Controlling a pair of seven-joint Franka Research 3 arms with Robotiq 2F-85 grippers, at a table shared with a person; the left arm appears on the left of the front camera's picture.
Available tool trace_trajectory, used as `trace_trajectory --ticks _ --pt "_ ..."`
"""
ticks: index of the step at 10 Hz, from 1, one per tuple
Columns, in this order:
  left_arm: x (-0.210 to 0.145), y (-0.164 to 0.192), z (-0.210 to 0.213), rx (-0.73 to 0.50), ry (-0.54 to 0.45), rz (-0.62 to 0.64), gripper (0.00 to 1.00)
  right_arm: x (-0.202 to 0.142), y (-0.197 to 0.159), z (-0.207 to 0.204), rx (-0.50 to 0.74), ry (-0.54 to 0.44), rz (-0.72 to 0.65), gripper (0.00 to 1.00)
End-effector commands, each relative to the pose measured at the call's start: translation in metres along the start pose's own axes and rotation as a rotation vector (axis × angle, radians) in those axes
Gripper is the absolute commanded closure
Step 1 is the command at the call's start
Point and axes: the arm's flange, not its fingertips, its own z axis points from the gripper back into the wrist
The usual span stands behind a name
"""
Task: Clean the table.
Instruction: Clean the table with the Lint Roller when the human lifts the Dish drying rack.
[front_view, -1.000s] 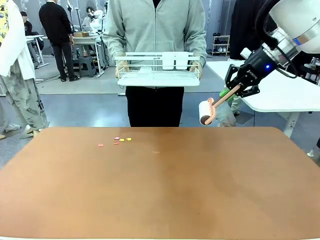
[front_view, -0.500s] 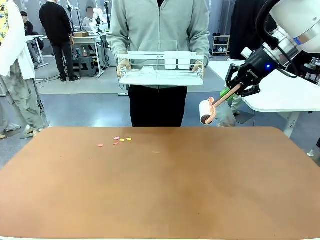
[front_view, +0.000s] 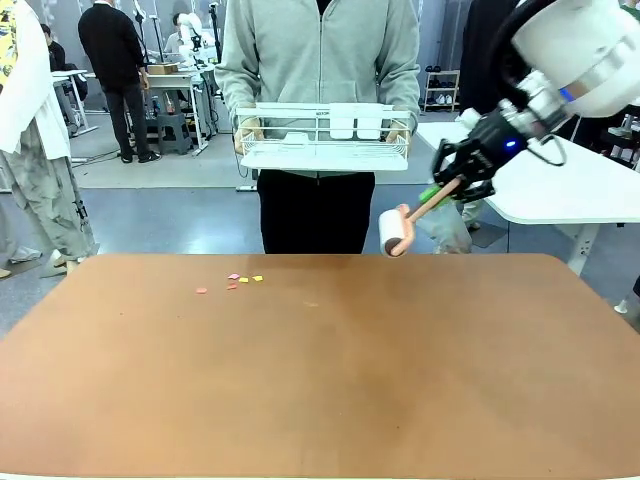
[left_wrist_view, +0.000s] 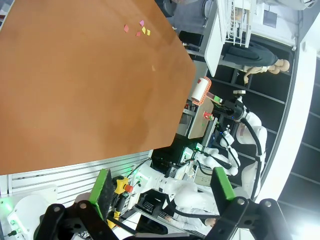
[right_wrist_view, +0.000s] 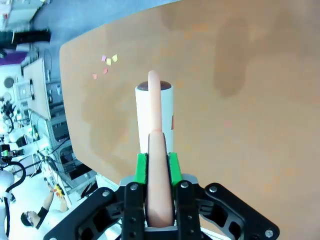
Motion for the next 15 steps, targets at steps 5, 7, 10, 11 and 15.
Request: trace_trajectory --ticks 5,7,10,11,15 --pt "-0.002 0.001 0.003 -0.006 0.001 -0.011 0.00 0.040 0.047 -0.128 0.032 0.029 0.030 0.79" --pt "-0.002 0.001 0.003 -0.006 0.001 -0.011 0.00 0.041 0.051 -0.163 0.040 0.036 0.021 0.79" --pt "-0.002 0.001 0.003 -0.006 0.001 -0.011 0.00 0.042 0.053 -0.198 0.042 -0.012 -0.023 0.79" --pt "-0.002 0.001 0.003 -0.006 0.001 -0.011 0.00 0.049 0.053 -0.201 0.056 0.025 -0.052 0.79" --pt "-0.002 0.001 0.003 -0.006 0.001 -0.011 0.00 0.038 0.044 -0.201 0.032 0.023 -0.005 0.79"
